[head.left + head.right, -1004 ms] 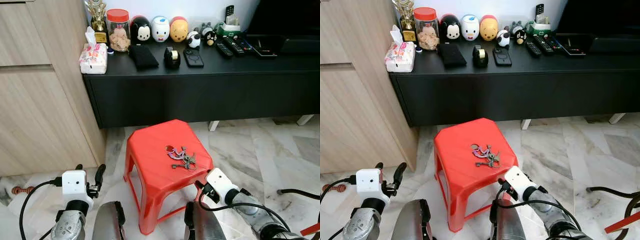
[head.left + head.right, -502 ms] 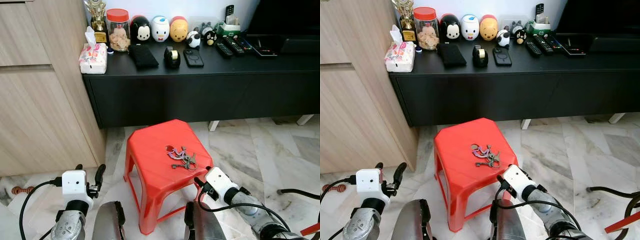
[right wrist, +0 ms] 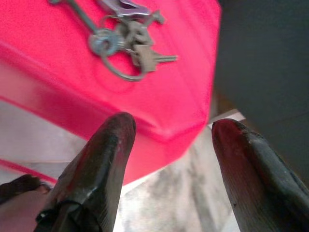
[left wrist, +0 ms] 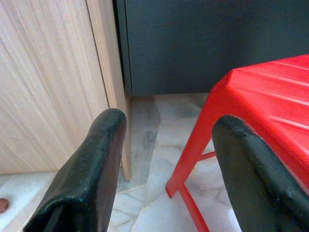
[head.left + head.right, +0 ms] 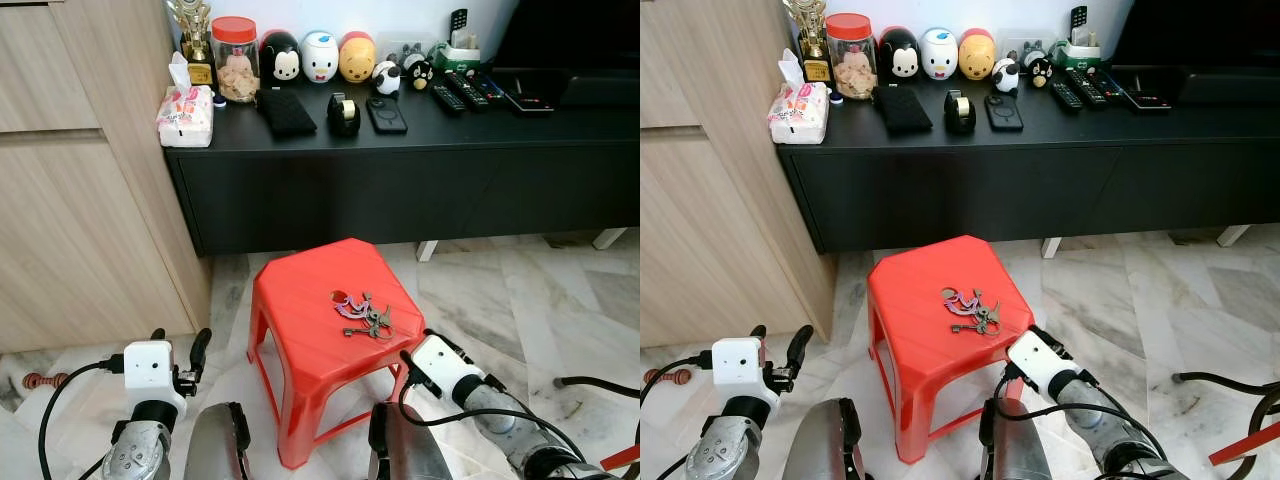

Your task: Hang keys on a hook

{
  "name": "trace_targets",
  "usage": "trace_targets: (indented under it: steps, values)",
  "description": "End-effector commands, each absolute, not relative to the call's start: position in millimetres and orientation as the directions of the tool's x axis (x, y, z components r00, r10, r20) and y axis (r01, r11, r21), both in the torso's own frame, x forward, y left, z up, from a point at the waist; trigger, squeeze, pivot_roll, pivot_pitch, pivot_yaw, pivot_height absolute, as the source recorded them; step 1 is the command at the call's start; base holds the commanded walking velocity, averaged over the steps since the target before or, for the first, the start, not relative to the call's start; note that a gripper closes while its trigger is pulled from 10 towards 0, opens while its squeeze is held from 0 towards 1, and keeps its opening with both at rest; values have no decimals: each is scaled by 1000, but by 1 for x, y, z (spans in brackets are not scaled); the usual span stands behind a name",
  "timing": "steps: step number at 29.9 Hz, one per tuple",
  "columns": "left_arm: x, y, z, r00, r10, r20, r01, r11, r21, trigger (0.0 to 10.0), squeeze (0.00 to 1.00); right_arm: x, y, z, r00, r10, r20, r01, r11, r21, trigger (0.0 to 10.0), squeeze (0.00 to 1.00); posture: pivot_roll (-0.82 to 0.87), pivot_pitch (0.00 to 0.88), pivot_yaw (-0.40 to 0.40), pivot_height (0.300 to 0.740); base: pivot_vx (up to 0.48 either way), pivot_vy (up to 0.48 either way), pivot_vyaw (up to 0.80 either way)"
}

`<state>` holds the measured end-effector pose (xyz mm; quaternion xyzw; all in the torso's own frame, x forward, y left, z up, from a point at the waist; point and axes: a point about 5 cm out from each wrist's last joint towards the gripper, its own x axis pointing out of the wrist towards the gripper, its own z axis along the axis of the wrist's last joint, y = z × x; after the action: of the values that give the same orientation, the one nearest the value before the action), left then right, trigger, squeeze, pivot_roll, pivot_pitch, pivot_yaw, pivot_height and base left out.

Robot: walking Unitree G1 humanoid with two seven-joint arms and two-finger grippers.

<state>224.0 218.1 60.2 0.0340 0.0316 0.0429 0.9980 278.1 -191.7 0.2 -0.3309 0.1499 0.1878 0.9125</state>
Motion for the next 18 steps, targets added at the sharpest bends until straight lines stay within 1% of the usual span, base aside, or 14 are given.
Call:
trace_targets:
  steps: [1, 2, 3, 4, 5, 6, 7, 8, 9, 10, 11, 12, 15, 18]
  values:
    - [223, 217, 63, 995, 86, -46, -83, 994, 65, 10000, 0, 277, -200, 2, 918, 178, -353, -352, 775, -525, 10000, 0, 64, 95, -91, 568, 0, 0, 0]
    - [223, 217, 63, 995, 86, -46, -83, 994, 65, 10000, 0, 276, -202, 2, 928, 148, -341, -309, 817, -487, 10000, 0, 64, 95, -90, 568, 0, 0, 0]
    - [223, 217, 63, 995, 85, -47, -82, 995, 65, 10000, 0, 275, -204, 1, 937, 115, -329, -253, 873, -417, 10000, 0, 63, 95, -88, 568, 0, 0, 0]
    - [224, 217, 63, 995, 85, -47, -82, 995, 65, 10000, 0, 274, -205, 0, 942, 95, -322, -219, 902, -371, 10000, 0, 63, 95, -88, 568, 0, 0, 0]
    - [224, 217, 63, 995, 85, -47, -82, 995, 65, 10000, 0, 274, -205, 0, 942, 95, -322, -219, 902, -371, 10000, 0, 63, 95, -88, 568, 0, 0, 0]
    - [225, 216, 63, 996, 81, -47, -78, 995, 64, 10000, 0, 273, -205, 0, 949, 83, -304, -151, 967, -207, 10000, 0, 61, 94, -84, 568, 0, 0, 0]
    - [226, 216, 63, 996, 78, -46, -75, 995, 64, 10000, 0, 301, -196, 27, 975, 115, -192, -145, 978, -151, 10000, 0, 61, 93, -83, 568, 0, 0, 0]
    - [227, 215, 63, 996, 77, -45, -74, 995, 64, 10000, 0, 337, -182, 71, 987, 154, -44, -158, 980, -120, 10000, 0, 61, 94, -83, 568, 0, 0, 0]
    - [227, 215, 63, 996, 76, -45, -73, 995, 64, 10000, 0, 358, -171, 106, 982, 181, 58, -174, 978, -113, 10000, 0, 61, 94, -83, 568, 0, 0, 0]
    - [228, 216, 63, 996, 76, -44, -73, 995, 64, 10000, 0, 370, -162, 131, 970, 200, 141, -187, 977, -104, 10000, 0, 59, 93, -81, 568, 0, 0, 0]
    - [228, 216, 64, 996, 75, -43, -73, 995, 65, 10000, 0, 375, -157, 145, 958, 206, 200, -192, 978, -86, 10000, 0, 60, 91, -80, 568, 0, 0, 0]
    - [228, 216, 64, 996, 75, -43, -73, 995, 65, 10000, 0, 375, -157, 145, 958, 206, 200, -192, 978, -86, 10000, 0, 60, 91, -80, 568, 0, 0, 0]
    - [228, 216, 64, 996, 76, -39, -73, 995, 66, 10000, 0, 374, -152, 155, 938, 221, 267, -214, 975, -54, 10000, 0, 65, 90, -79, 568, 0, 0, 0]
    - [228, 216, 65, 996, 78, -36, -75, 995, 66, 10000, 0, 371, -146, 156, 922, 262, 287, -259, 965, -47, 10000, 0, 67, 88, -81, 568, 0, 0, 0]
